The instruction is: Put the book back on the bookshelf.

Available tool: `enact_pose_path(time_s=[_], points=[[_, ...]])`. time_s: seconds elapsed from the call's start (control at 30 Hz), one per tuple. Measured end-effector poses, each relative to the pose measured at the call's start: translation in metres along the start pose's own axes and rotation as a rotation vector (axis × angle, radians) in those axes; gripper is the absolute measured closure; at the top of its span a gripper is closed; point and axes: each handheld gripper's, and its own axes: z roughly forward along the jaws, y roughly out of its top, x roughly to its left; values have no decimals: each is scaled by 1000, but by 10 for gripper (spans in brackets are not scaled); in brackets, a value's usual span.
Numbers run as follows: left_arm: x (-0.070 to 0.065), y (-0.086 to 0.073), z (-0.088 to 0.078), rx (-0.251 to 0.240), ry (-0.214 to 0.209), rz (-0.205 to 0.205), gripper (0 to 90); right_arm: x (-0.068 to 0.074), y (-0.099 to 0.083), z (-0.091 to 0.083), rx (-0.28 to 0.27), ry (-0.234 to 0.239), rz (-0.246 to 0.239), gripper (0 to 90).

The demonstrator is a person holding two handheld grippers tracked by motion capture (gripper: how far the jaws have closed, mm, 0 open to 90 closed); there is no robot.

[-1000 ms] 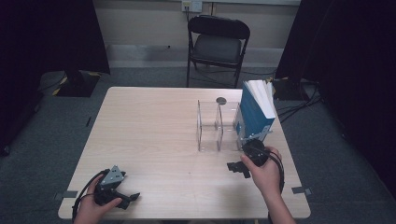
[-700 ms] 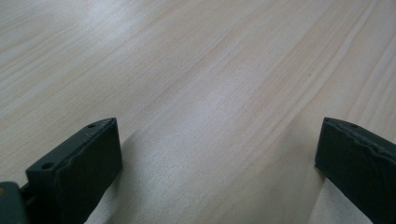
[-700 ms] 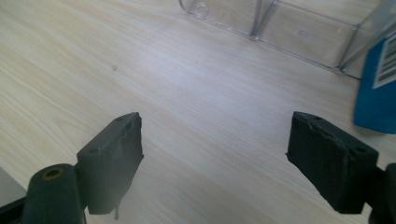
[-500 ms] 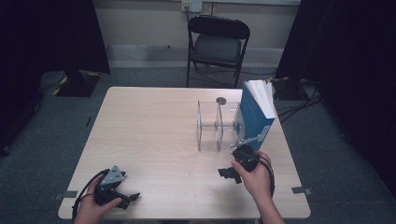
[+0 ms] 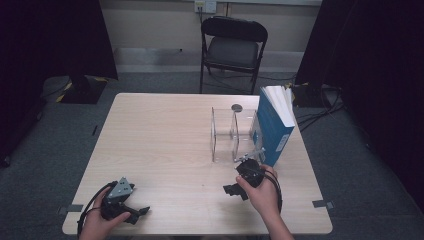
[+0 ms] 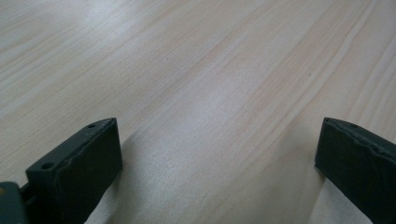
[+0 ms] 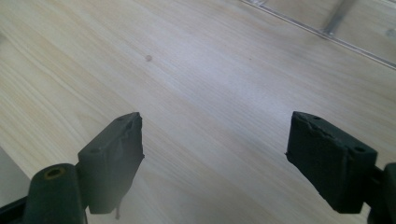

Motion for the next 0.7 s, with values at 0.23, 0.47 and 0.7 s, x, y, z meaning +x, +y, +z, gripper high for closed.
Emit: enact_pose_path(time_s=[0.23, 0.47, 0.7], points=[[0, 0, 0, -2, 2, -1, 0, 10, 4, 12, -24, 25, -30, 181], [0, 0, 0, -3, 1, 0, 0, 18, 6, 21, -9, 43, -49, 184], [0, 0, 0, -2, 1, 0, 0, 24, 7, 29, 4, 48, -55, 190]])
